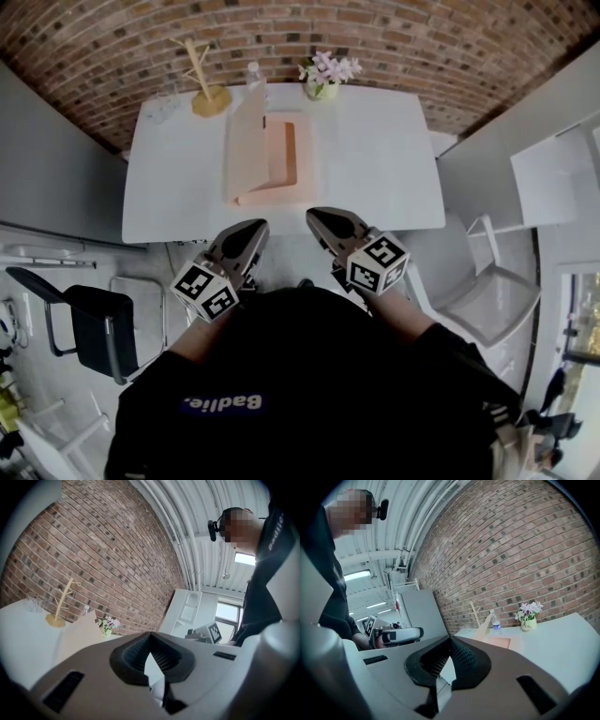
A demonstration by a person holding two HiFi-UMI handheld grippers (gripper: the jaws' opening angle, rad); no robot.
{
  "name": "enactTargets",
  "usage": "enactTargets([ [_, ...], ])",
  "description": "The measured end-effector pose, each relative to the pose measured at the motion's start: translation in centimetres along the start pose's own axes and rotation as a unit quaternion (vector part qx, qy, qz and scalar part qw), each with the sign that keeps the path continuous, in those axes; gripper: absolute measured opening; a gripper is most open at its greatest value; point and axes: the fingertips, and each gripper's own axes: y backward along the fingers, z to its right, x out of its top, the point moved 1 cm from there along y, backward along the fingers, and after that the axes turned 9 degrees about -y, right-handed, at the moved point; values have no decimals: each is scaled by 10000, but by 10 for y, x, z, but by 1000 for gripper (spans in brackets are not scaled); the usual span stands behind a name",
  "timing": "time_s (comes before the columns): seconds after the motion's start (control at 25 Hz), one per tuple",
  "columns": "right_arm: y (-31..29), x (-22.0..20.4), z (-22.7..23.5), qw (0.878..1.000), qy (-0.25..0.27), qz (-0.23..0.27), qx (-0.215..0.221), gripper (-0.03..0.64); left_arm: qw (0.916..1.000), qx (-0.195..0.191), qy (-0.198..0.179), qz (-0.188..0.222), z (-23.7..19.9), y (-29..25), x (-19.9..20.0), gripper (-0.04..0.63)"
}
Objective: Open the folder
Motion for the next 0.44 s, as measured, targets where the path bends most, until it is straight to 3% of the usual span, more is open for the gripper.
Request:
enactTargets([
  [0.44, -2, 2, 1, 10000, 41, 8, 1, 28, 10000, -5, 6, -23, -2, 0, -1, 3],
])
